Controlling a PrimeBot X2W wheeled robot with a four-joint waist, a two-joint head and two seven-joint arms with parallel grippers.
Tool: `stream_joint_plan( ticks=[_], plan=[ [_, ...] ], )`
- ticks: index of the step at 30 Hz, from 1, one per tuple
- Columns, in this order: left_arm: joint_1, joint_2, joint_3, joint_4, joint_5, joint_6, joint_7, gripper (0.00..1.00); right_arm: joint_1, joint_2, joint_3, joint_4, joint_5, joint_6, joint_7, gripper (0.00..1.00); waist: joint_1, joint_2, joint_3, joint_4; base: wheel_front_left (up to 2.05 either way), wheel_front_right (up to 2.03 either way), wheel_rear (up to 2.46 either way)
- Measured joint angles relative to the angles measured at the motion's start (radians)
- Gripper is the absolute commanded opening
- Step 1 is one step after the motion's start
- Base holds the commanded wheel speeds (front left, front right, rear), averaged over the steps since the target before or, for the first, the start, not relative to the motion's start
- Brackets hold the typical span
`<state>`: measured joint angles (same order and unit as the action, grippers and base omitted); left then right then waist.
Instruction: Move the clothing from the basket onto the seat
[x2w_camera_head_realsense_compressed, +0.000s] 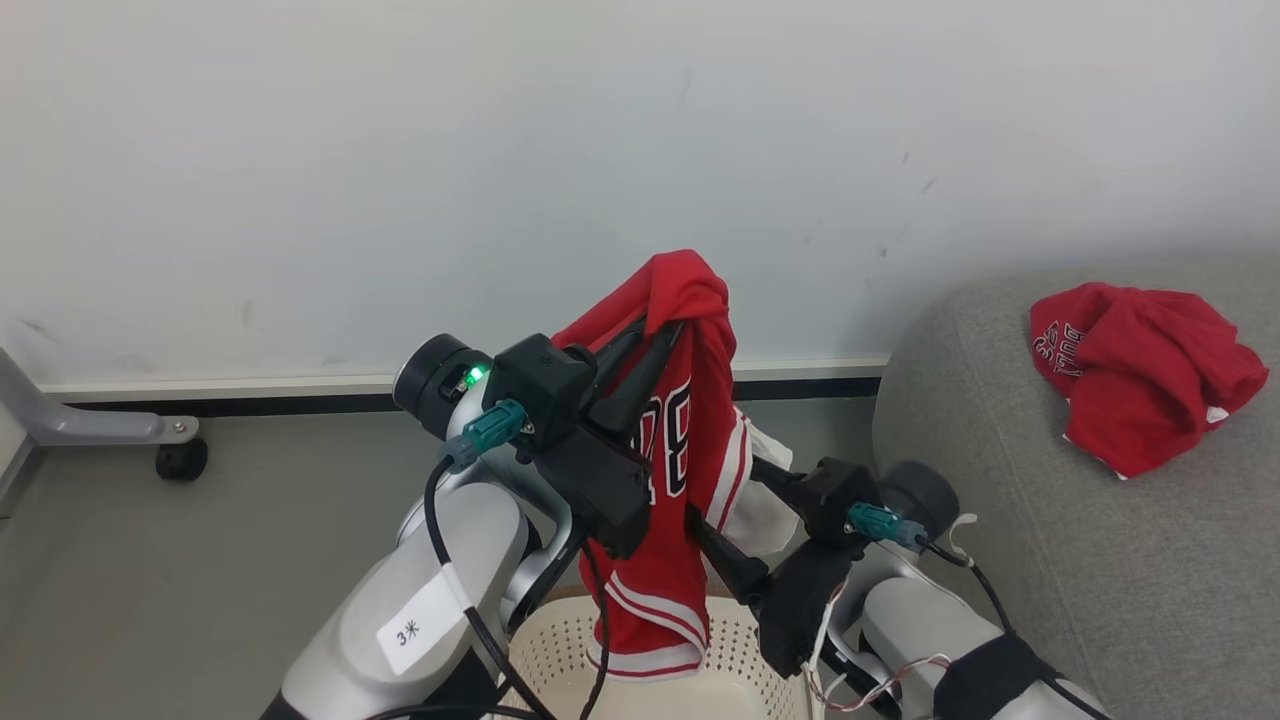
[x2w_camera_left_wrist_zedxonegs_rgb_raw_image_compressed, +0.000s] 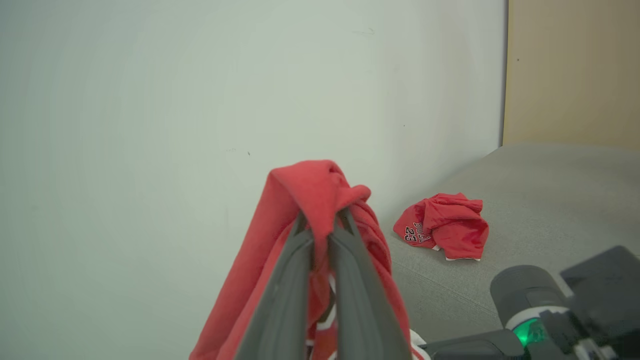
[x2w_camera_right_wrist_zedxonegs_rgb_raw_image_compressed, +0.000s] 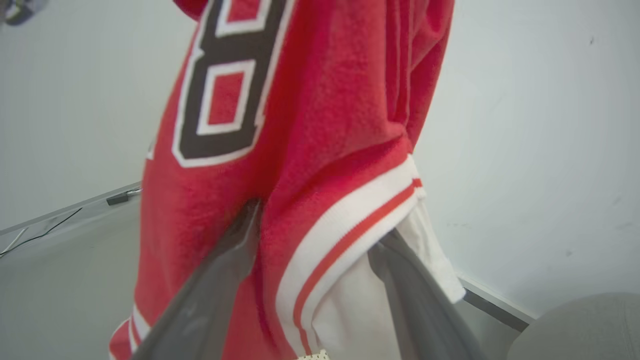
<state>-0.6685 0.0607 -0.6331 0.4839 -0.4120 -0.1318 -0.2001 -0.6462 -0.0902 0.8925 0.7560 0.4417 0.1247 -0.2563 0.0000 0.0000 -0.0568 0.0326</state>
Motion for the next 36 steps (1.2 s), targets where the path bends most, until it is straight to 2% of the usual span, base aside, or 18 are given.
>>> stream_joint_plan(
  ticks=[2, 3, 4, 5, 7, 12, 17, 18, 19, 20, 21, 22, 23, 36],
  plan=[
    [0.001, 0.0, -0.001, -0.005, -0.001, 0.0, 0.001, 0.0, -0.023, 0.002, 0.025, 0.006, 0.009, 0.0, 0.0, 1.0, 0.0, 0.0, 0.002, 0.002, 0.0, 0.0, 0.0],
    [0.001, 0.0, -0.001, -0.007, -0.001, 0.0, 0.004, 0.0, -0.031, 0.002, 0.037, 0.009, 0.012, 0.0, 0.0, 0.91, 0.0, 0.0, 0.004, 0.003, 0.0, 0.0, 0.0],
    [0.002, 0.0, -0.001, -0.008, -0.002, 0.0, 0.006, 0.0, -0.038, 0.002, 0.049, 0.01, 0.018, 0.0, 0.0, 0.5, 0.0, 0.0, 0.005, 0.004, 0.0, 0.0, 0.0],
    [0.003, 0.0, -0.001, -0.009, -0.003, 0.0, 0.006, 0.0, -0.043, 0.003, 0.059, 0.01, 0.021, 0.0, 0.0, 0.42, 0.0, 0.0, 0.006, 0.004, 0.0, 0.0, 0.0],
    [0.009, 0.002, 0.0, -0.01, -0.009, 0.0, 0.013, 0.0, -0.054, 0.003, 0.084, 0.011, 0.026, 0.0, 0.0, 0.0, 0.0, 0.0, 0.009, 0.004, 0.0, 0.0, 0.0],
    [0.038, 0.028, 0.016, -0.011, -0.017, 0.003, 0.014, 0.0, -0.081, -0.001, 0.104, 0.011, 0.06, 0.0, 0.0, 0.0, 0.0001, 0.0, 0.015, -0.011, 0.0, 0.0, 0.0],
    [0.063, 0.048, 0.042, -0.009, -0.028, 0.021, 0.014, 0.0, -0.091, -0.03, 0.107, -0.002, 0.083, 0.0, 0.0, 0.0, 0.0, 0.0, 0.018, -0.037, 0.0, 0.0, 0.0],
    [0.07, 0.05, 0.045, -0.007, -0.029, 0.026, 0.014, 0.05, -0.094, -0.038, 0.107, -0.007, 0.088, 0.0, 0.0, 0.0, 0.0001, 0.0, 0.018, -0.043, 0.0, 0.0, 0.0],
    [0.078, 0.052, 0.05, -0.005, -0.032, 0.026, 0.014, 0.15, -0.098, -0.045, 0.105, -0.012, 0.093, 0.0, 0.0, 0.0, 0.0001, 0.0, 0.019, -0.05, 0.0, 0.0, 0.0],
    [0.086, 0.055, 0.053, -0.004, -0.035, 0.028, 0.013, 0.33, -0.103, -0.052, 0.104, -0.017, 0.099, 0.0, 0.0, 0.0, 0.0, 0.0, 0.019, -0.057, 0.0, 0.0, 0.0],
    [0.094, 0.059, 0.058, -0.003, -0.036, 0.031, 0.013, 0.45, -0.108, -0.06, 0.101, -0.024, 0.104, 0.0, 0.0, 0.0, 0.0, 0.0, 0.019, -0.064, 0.0, 0.0, 0.0],
    [0.102, 0.063, 0.063, -0.002, -0.037, 0.036, 0.013, 0.75, -0.111, -0.068, 0.097, -0.032, 0.111, 0.0, 0.0, 0.0, 0.0, 0.0, 0.019, -0.071, 0.0, 0.0, 0.0],
    [0.11, 0.065, 0.066, -0.001, -0.04, 0.036, 0.013, 0.98, -0.116, -0.075, 0.091, -0.038, 0.116, 0.0, 0.0, 0.0, 0.0, 0.0, 0.019, -0.079, 0.0, 0.0, 0.0],
    [0.215, 0.063, 0.071, 0.001, -0.074, 0.053, -0.001, 1.0, -0.163, -0.194, -0.004, -0.086, 0.13, 0.0, 0.0, 0.0, 0.0, 0.0, 0.015, -0.187, 0.0, 0.0, 0.0]
  ],
)
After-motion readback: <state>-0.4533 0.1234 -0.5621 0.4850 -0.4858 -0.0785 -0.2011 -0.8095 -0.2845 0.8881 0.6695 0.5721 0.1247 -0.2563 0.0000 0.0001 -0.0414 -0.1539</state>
